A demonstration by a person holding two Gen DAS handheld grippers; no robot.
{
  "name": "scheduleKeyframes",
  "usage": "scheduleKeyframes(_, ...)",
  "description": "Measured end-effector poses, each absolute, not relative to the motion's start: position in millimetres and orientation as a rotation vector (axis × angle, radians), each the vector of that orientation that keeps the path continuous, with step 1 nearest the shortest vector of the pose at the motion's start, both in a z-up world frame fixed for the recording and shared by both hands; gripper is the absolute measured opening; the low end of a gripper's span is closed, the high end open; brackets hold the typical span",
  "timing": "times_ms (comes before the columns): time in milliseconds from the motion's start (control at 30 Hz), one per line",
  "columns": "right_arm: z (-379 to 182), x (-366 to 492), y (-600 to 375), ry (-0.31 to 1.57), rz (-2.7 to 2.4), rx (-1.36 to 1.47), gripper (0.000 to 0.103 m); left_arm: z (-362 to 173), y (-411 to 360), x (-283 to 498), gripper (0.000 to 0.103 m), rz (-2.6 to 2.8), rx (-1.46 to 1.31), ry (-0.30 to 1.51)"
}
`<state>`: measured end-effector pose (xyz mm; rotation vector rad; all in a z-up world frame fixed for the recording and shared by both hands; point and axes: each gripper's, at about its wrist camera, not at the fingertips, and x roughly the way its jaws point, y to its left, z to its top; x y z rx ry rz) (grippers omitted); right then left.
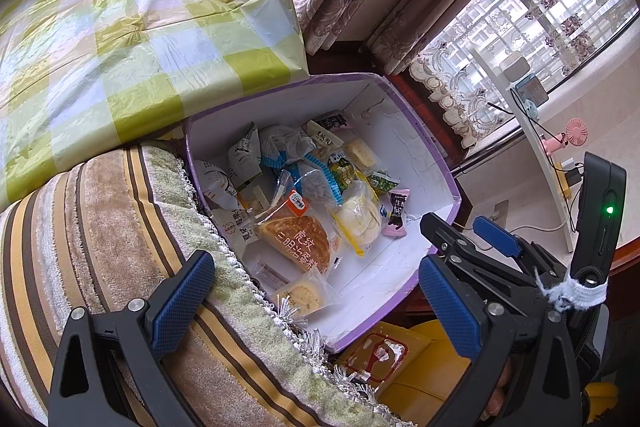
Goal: Organize snacks
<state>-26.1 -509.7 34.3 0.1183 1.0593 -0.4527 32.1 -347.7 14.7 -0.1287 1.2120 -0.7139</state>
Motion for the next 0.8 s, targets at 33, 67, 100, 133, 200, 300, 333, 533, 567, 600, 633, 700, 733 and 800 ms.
scheduleKeyframes(33,34.3,-26.0,-509.8,1.059,-0.453,0.118,0.075,14.7,-347.8,32.0,0.103,-0.714,-0.129,1.212)
scheduleKeyframes(67,34.4,-25.9,-509.9,1.058,-0.453,0.118,0.075,14.7,-347.7,32.1,0.103,-0.714,-0.129,1.212)
scheduleKeyframes(100,34.3,-25.8,-510.1,1.059,-0.452,0.118,0.075,14.6,-347.7,32.1,0.103,-0.714,-0.129,1.212)
scheduleKeyframes(133,34.0,-25.8,-509.8,1.058,-0.453,0.118,0.075,14.7,-348.1,32.0,0.103,-0.714,-0.129,1.212)
scheduleKeyframes(200,34.0,-25.9,-509.5,1.058,-0.453,0.119,0.075,14.5,-347.8,32.1,0.103,-0.714,-0.129,1.212)
scheduleKeyframes(300,34.1,-26.0,-509.4,1.058,-0.454,0.119,0.075,14.4,-347.7,32.1,0.103,-0.714,-0.129,1.212)
scheduleKeyframes(333,34.1,-26.0,-509.4,1.058,-0.454,0.119,0.075,14.4,-347.7,32.1,0.103,-0.714,-0.129,1.212)
scheduleKeyframes(533,34.2,-25.7,-509.9,1.058,-0.454,0.119,0.075,14.7,-347.9,32.2,0.103,-0.715,-0.129,1.211)
scheduleKeyframes(567,34.2,-25.9,-509.8,1.058,-0.455,0.120,0.075,14.9,-348.2,32.2,0.103,-0.715,-0.130,1.210)
scheduleKeyframes(600,34.2,-25.8,-509.9,1.058,-0.455,0.120,0.075,15.1,-348.2,32.2,0.103,-0.715,-0.129,1.210)
scheduleKeyframes(633,34.2,-25.8,-510.0,1.058,-0.455,0.119,0.075,15.1,-348.3,32.3,0.103,-0.714,-0.130,1.209)
scheduleKeyframes(700,34.1,-26.3,-509.9,1.059,-0.455,0.121,0.075,16.1,-349.9,32.7,0.103,-0.712,-0.125,1.206)
scheduleKeyframes(733,34.0,-26.8,-509.6,1.059,-0.457,0.122,0.075,16.2,-351.1,32.9,0.103,-0.712,-0.120,1.206)
scheduleKeyframes(800,34.2,-27.6,-509.7,1.061,-0.457,0.127,0.075,16.7,-351.9,33.7,0.103,-0.713,-0.122,1.203)
